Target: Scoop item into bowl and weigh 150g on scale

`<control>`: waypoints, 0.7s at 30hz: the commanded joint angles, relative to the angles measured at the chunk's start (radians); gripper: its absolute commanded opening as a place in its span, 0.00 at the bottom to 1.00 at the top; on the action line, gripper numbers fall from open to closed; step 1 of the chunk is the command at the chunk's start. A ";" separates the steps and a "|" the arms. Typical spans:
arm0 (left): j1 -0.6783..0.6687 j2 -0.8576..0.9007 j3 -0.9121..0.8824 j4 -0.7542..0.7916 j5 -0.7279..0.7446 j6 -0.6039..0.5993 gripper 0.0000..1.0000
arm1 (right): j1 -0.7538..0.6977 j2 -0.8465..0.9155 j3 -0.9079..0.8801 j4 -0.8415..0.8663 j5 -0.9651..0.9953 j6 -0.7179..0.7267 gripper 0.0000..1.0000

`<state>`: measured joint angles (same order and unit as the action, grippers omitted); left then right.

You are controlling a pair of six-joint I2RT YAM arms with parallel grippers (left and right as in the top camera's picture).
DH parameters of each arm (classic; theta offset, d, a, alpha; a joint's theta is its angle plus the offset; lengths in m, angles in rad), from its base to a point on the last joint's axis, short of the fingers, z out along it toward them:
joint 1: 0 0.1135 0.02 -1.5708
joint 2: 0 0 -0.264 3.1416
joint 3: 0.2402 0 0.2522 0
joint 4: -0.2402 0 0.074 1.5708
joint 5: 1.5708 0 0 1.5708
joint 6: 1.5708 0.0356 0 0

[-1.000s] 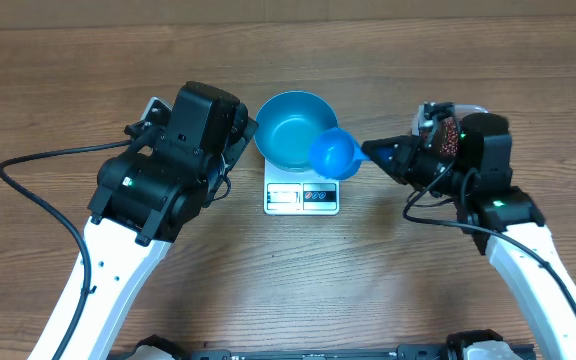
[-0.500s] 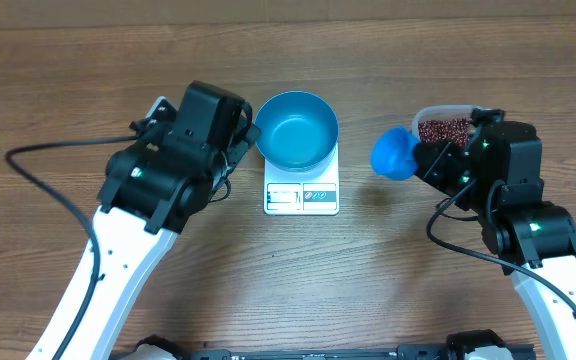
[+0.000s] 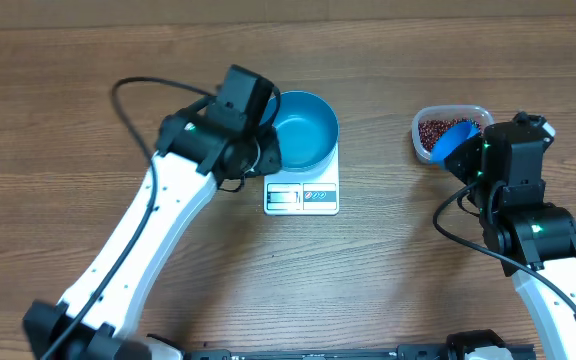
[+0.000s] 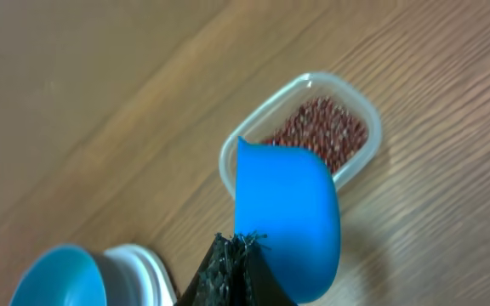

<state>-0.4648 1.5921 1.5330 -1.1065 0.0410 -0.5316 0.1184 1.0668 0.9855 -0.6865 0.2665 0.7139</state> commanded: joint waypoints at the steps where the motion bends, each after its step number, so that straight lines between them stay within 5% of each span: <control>1: -0.011 0.059 0.023 -0.001 0.093 0.334 0.09 | -0.001 -0.016 0.036 0.038 0.066 0.032 0.04; 8: -0.022 0.085 0.023 0.012 0.170 0.392 0.04 | 0.007 -0.015 0.036 0.025 0.030 0.060 0.04; 21: -0.229 0.074 0.021 0.145 -0.011 0.548 0.05 | 0.006 -0.015 0.036 -0.056 0.032 0.037 0.04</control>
<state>-0.6376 1.6852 1.5333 -0.9806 0.0921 -0.0402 0.1196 1.0668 0.9859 -0.7391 0.2920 0.7582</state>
